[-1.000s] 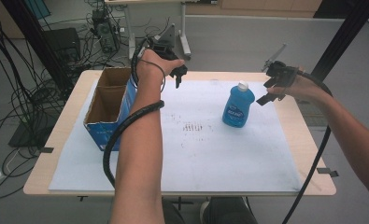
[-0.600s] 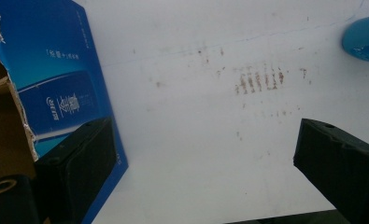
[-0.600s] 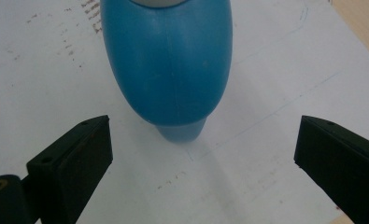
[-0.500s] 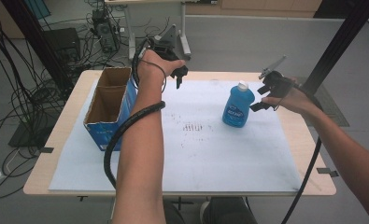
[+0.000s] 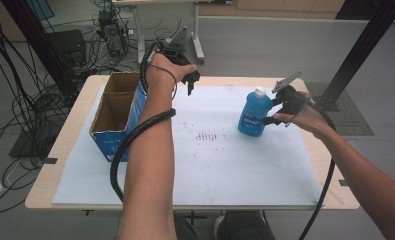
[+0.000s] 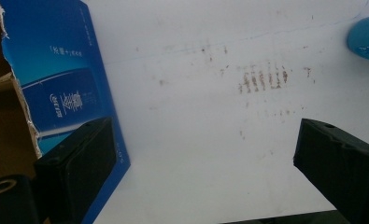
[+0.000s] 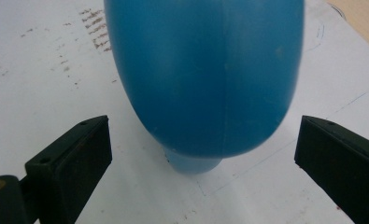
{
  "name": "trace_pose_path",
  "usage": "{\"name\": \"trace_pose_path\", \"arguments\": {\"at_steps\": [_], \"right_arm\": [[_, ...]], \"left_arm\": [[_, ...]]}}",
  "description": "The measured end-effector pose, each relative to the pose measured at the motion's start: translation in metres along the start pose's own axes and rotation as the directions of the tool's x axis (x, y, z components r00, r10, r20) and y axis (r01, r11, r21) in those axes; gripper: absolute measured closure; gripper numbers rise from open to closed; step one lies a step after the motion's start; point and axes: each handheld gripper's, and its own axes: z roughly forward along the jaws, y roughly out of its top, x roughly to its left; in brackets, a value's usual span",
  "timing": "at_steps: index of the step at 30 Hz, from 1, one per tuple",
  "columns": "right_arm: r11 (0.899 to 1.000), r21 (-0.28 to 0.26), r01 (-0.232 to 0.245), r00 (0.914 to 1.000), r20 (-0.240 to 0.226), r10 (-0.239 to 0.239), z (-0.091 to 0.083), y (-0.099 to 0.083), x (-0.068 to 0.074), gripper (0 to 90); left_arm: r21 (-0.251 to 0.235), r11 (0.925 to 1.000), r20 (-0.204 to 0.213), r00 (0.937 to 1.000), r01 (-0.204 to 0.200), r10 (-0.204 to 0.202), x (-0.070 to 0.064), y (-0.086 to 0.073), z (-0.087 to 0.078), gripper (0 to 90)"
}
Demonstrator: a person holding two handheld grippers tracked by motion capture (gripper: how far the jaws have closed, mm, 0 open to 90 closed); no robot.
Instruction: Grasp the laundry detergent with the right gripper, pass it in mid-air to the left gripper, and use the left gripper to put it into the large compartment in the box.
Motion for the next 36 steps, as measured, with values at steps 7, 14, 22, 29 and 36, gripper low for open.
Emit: {"name": "trace_pose_path", "arguments": {"at_steps": [7,14,22,29,36], "right_arm": [[0.999,-0.032,-0.017,0.9998,0.009,0.017,0.01,-0.007,0.003,3.3],[0.997,-0.078,-0.021,0.9997,0.007,0.022,0.017,-0.012,0.006,3.3],[0.993,-0.111,-0.039,0.9988,0.024,0.042,0.023,-0.015,0.005,3.1],[0.99,-0.131,-0.046,0.9987,0.016,0.049,0.029,-0.021,0.005,2.9],[0.989,-0.139,-0.052,0.9986,0.002,0.053,0.033,-0.021,0.005,3.0]], "left_arm": [[0.007,1.0,0.0,1.0,-0.003,0.003,0.001,-0.001,0.003,6.5],[0.002,1.0,-0.001,1.0,-0.006,0.006,0.0,-0.001,0.001,6.5],[0.001,1.0,0.002,1.0,-0.004,0.004,-0.001,-0.002,0.003,6.5],[0.01,0.9999,0.003,1.0,-0.009,0.009,-0.001,-0.001,0.005,6.5],[0.009,0.9999,0.003,0.9999,-0.01,0.01,-0.001,-0.001,0.005,6.5]]}}
